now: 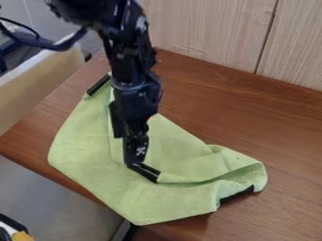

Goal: Fold cloth from top right to bottom left

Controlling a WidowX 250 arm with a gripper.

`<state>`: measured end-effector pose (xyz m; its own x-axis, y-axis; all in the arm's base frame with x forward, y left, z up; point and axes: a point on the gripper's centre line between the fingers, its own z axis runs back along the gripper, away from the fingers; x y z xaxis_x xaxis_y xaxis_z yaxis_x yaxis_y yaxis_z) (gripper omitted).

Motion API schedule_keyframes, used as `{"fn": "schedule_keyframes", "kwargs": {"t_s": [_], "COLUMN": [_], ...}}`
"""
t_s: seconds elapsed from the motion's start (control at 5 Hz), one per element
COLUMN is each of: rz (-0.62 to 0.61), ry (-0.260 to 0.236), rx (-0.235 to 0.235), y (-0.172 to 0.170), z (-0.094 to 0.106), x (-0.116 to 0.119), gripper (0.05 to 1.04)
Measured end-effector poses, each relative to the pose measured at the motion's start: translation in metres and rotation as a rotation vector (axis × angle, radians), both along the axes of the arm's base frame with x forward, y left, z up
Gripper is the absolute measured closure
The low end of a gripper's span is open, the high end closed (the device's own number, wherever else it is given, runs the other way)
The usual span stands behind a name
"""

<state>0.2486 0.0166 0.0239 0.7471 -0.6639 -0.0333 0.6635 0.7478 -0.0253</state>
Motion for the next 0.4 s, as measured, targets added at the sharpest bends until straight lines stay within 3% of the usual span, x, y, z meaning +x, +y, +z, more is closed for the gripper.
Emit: {"fn": "schedule_keyframes", "kwargs": {"t_s": [0.2, 0.4], "rz": [0.001, 0.009], "ry": [0.034, 0.008], "rx": [-0.002, 0.006], "y": [0.0000, 0.0008], "z": [-0.0186, -0.0247], "x": [-0.0048, -0.0016], "gripper": [0.083, 0.082]}}
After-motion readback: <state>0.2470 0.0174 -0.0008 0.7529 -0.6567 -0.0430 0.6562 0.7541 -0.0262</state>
